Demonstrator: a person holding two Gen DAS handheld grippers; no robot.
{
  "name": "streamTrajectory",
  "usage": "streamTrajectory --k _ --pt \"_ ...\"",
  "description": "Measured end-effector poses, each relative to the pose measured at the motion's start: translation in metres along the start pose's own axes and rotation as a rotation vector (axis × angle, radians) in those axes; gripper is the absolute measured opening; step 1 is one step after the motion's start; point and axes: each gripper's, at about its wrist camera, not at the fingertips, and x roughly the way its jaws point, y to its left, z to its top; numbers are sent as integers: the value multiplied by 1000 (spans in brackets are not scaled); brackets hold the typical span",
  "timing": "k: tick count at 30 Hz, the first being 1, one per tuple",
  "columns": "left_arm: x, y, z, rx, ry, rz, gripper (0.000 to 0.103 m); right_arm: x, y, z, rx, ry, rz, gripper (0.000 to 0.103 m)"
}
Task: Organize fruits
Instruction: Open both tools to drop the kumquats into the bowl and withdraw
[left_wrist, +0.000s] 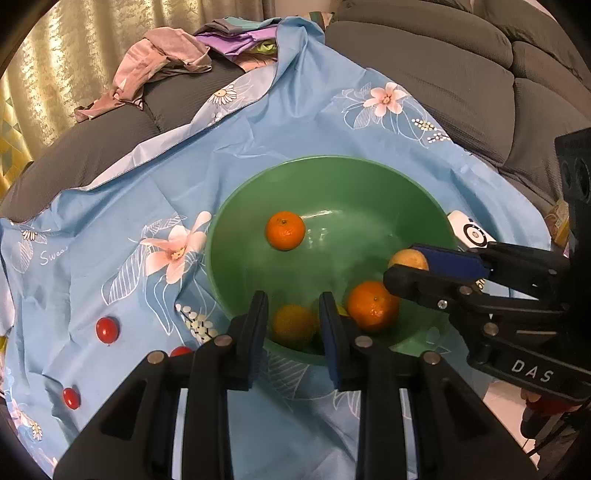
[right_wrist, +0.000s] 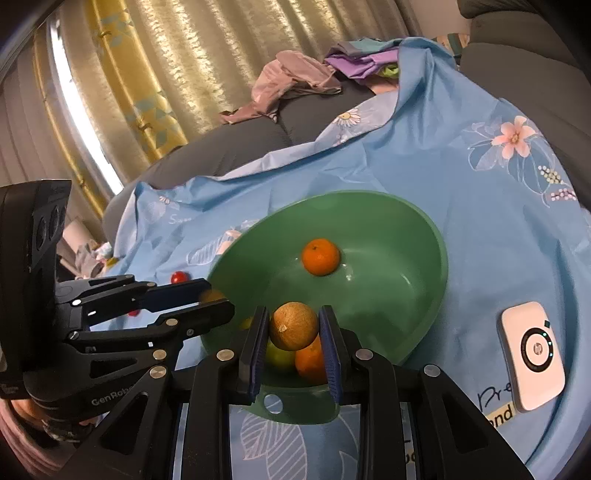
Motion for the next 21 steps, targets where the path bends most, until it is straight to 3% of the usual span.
streamTrajectory --k 4,11,21 --pt "-4 2 -1 -3 -13 28 59 -2 -2 1 14 -4 -14 29" --pt "-24 6 -7 -15 -41 113 83 -14 2 3 29 -31 0 30" --pt "-78 22 -38 -76 -89 231 94 -31 39 -3 -13 -20 90 34"
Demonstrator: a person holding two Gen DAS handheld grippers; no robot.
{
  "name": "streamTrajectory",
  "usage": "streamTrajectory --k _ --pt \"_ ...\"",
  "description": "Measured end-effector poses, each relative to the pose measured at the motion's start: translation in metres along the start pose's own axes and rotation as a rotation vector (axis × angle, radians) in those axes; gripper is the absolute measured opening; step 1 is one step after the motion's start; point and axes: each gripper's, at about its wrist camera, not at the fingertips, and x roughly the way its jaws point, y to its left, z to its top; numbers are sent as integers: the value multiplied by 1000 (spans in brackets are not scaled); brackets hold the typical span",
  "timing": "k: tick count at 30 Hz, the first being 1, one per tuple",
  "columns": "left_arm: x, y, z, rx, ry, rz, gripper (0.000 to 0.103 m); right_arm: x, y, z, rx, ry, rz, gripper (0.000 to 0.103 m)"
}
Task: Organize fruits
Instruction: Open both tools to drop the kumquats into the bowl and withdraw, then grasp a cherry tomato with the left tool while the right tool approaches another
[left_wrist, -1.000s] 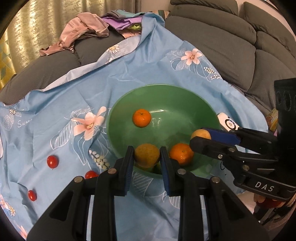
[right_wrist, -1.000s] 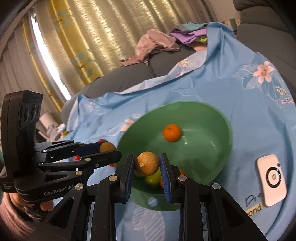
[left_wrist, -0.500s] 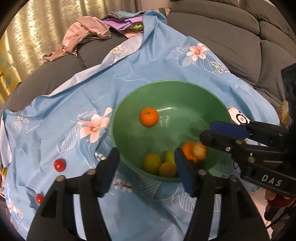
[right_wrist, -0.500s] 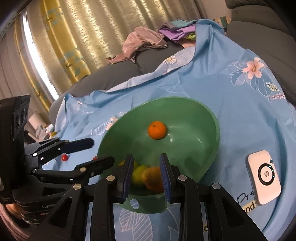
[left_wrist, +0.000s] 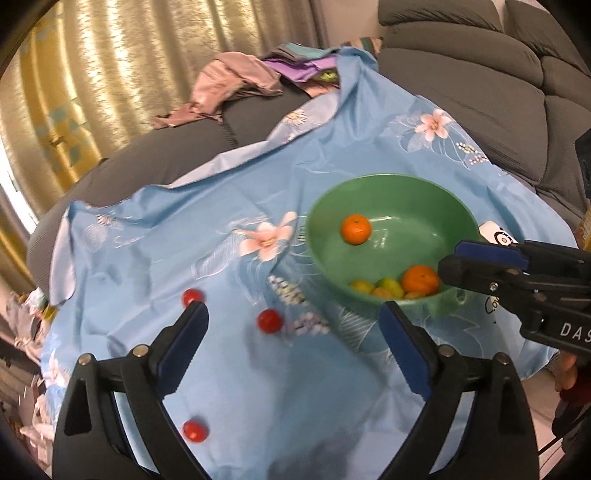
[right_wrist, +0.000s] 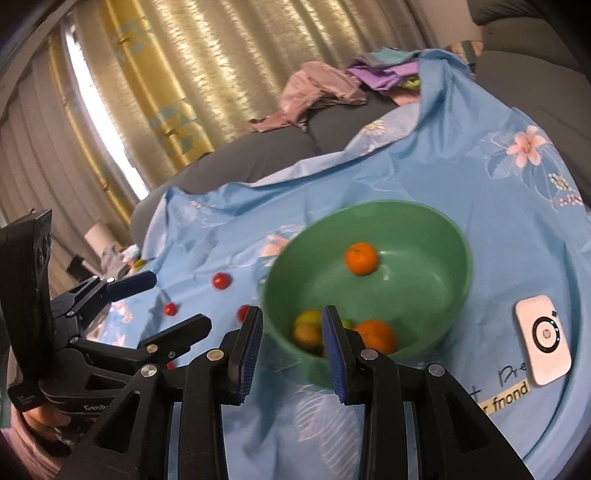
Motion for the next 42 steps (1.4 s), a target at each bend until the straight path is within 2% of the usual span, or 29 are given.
streamTrajectory --k 3,8,10,21,30,35,39,42 --pt "-13 12 -10 -32 0 22 95 -3 16 -2 -30 7 24 39" --pt "-34 32 -27 -94 2 59 96 -5 43 -6 -78 31 51 39" --pt "-42 38 -35 -114 0 73 101 -6 54 -9 -100 42 59 39" --pt "-68 68 -66 -188 -5 115 101 -5 97 -16 -181 76 94 39" --pt "-64 99 -94 -260 31 73 101 6 121 -19 -227 115 98 39" --pt "-54 124 -121 -343 83 49 101 19 122 -23 -236 150 80 39" --pt "-48 144 -145 -432 109 -6 100 33 121 -27 -243 181 52 39" --pt "-41 151 -156 -462 129 -17 100 45 120 -33 -257 211 34 39"
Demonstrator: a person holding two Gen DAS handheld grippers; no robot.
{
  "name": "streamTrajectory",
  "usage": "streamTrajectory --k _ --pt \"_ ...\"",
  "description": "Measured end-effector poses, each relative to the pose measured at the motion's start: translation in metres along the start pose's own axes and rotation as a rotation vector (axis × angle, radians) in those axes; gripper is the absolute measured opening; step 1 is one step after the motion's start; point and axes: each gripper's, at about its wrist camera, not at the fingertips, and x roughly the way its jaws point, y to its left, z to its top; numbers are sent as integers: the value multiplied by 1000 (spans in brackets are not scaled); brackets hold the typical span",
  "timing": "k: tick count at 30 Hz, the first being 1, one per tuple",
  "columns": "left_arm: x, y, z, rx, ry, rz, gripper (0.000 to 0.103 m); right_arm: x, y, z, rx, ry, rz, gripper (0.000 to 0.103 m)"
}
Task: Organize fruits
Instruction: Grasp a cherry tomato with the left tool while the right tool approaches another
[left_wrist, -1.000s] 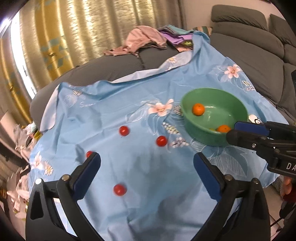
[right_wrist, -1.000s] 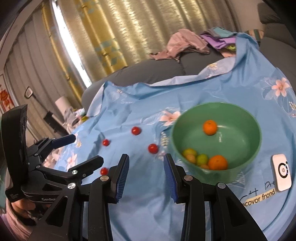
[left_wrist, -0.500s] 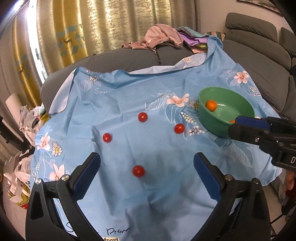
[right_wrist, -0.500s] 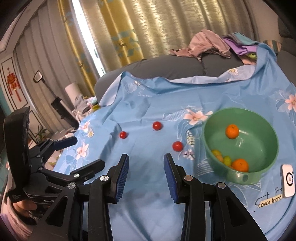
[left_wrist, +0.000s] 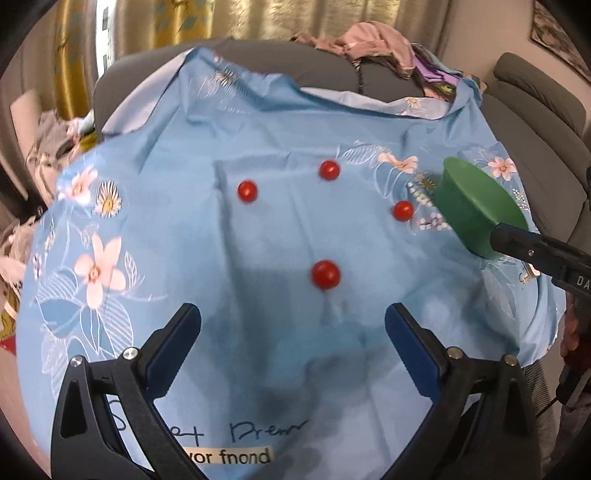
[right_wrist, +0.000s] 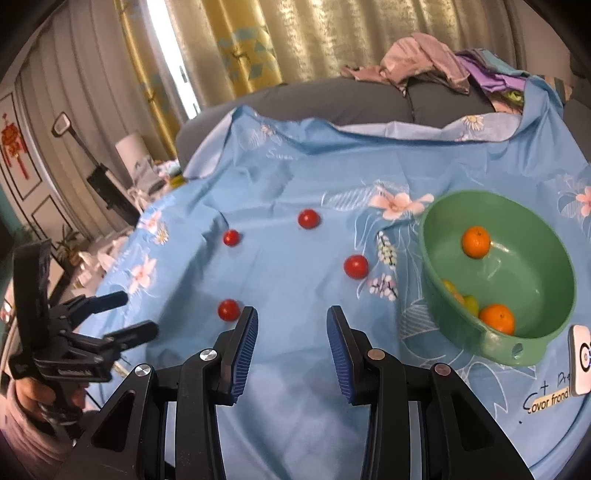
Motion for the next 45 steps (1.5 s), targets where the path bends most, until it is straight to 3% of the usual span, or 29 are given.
streamTrajectory --k 8,16,24,25,34,45 --pt "32 -15 6 42 53 -55 88 29 -3 -5 -6 56 -8 39" --pt "78 -28 17 93 121 -57 51 52 -15 -2 -18 91 -56 39" --pt "98 -30 19 145 145 -15 34 71 -18 7 -41 98 -64 39" --pt "98 -30 20 145 142 -15 29 73 -18 8 -45 98 -67 39" --pt "84 -19 27 101 102 -53 27 97 -22 26 -98 104 -138 39" --pt "74 -14 31 75 73 -103 27 139 -16 41 -269 182 -342 39"
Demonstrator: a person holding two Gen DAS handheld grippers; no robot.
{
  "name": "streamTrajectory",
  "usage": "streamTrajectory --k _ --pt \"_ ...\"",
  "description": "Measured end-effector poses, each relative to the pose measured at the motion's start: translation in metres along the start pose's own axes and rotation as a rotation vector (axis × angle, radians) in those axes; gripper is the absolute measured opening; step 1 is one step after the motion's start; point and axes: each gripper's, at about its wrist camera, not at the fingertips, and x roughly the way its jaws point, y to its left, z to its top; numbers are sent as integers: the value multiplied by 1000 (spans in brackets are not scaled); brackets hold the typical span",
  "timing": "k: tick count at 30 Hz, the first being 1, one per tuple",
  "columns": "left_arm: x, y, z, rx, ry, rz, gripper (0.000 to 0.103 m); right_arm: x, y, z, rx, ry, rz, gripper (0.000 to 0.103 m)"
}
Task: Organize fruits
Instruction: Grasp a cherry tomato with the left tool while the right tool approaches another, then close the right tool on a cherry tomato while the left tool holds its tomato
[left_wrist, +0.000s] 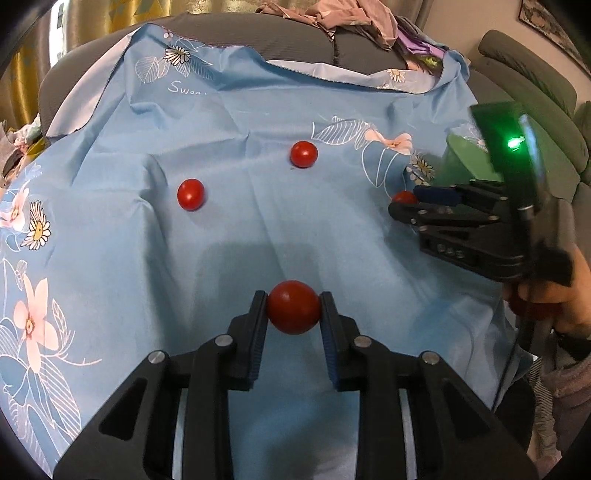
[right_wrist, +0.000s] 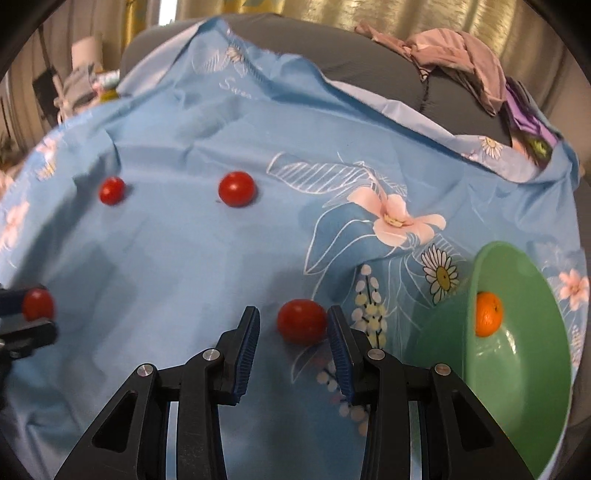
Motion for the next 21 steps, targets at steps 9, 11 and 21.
streamTrajectory --k 9,11,21 --pt "-3 2 -1 -9 -5 -7 27 13 -3 1 -20 37 -4 27" --pt "-2 2 -1 -10 -4 -3 27 14 -7 1 4 31 40 19" --pt "-5 2 -2 -19 -5 6 28 15 -12 0 69 51 128 15"
